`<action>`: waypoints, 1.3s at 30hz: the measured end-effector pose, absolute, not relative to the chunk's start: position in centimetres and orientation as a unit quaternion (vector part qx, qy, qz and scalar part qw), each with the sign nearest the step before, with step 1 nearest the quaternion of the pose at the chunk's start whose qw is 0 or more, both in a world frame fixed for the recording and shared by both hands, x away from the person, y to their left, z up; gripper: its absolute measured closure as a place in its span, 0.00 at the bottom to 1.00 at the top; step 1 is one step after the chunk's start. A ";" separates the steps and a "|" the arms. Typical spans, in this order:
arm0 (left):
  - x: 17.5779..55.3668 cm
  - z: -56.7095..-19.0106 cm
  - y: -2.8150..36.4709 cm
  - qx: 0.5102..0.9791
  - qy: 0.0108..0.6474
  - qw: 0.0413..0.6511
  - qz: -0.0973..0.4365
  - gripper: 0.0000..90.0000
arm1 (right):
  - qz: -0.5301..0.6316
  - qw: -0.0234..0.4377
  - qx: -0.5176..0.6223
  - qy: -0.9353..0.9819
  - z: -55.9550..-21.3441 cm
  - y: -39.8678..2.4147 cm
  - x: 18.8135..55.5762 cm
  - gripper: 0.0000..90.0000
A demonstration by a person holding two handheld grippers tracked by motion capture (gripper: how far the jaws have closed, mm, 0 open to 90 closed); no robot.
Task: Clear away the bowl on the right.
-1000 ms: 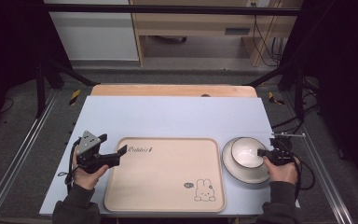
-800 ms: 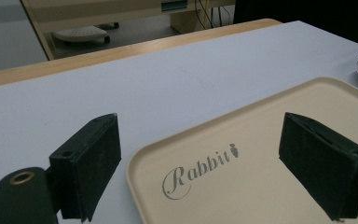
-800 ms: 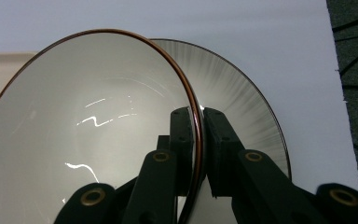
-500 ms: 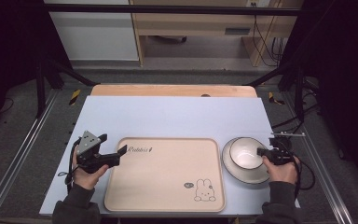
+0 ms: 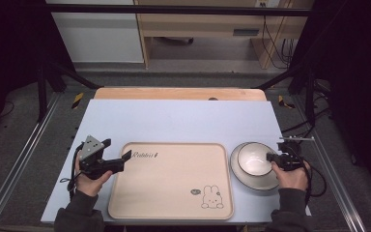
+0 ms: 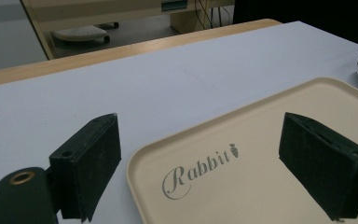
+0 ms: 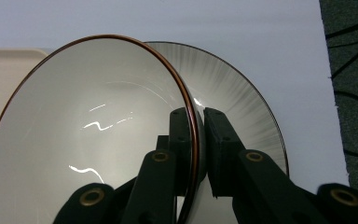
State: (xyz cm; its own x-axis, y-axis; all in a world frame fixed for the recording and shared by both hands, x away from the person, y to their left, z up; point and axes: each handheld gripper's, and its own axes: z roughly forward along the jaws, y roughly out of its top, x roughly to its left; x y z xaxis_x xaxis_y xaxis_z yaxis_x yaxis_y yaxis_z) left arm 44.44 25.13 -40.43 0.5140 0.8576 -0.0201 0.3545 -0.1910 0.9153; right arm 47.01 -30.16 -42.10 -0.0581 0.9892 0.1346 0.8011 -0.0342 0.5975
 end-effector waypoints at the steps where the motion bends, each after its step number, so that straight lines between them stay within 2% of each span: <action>1: 44.4 -40.4 25.1 0.726 0.417 0.480 0.262 0.14 | 0.275 0.172 0.665 0.673 -42.1 -30.1 47.0 0.91; 39: 44.4 -40.4 25.2 0.726 0.418 0.479 0.263 0.14 | 0.317 0.209 0.628 0.679 -38.3 -28.2 45.1 0.91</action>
State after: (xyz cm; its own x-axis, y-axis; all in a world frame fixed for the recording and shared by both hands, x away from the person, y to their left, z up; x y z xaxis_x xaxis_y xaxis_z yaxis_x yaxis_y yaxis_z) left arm 44.43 25.18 -40.40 0.5128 0.8583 -0.0185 0.3546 -0.1921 0.9151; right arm 45.09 -28.20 -38.28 -0.1237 0.9857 0.1144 0.7198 0.0098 0.6941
